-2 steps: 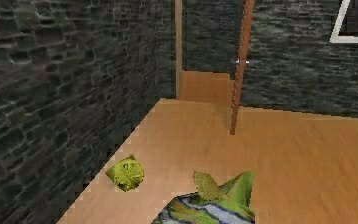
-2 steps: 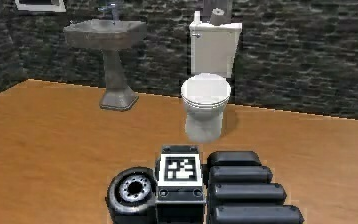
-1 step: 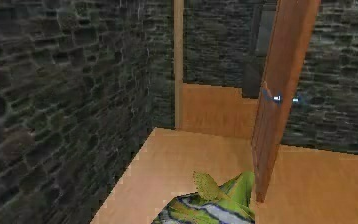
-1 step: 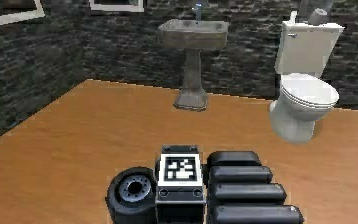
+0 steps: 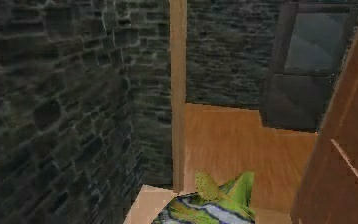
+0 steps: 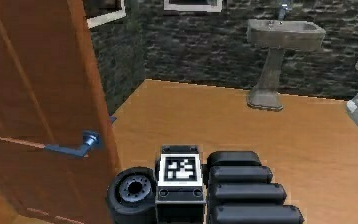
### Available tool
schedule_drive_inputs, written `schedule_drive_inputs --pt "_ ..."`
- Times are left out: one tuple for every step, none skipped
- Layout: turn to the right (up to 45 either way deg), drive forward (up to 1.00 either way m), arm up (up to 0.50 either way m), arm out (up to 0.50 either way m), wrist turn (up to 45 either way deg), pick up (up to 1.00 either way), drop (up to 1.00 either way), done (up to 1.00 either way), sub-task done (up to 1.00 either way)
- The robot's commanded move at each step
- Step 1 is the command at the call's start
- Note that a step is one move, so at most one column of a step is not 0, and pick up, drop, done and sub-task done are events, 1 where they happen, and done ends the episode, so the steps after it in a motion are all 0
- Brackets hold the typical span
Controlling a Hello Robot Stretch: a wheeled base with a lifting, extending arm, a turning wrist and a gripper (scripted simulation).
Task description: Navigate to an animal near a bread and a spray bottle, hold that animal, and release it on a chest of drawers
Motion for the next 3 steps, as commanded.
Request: schedule_drive_inputs --pt "9.0 0.00 0.00 0.00 0.0 0.00 0.00 0.00 0.00" --pt "0.0 0.20 0.00 0.00 0.0 0.00 0.00 0.00 0.00" --pt "3.0 0.00 0.00 0.00 0.0 0.00 0.00 0.00 0.00"
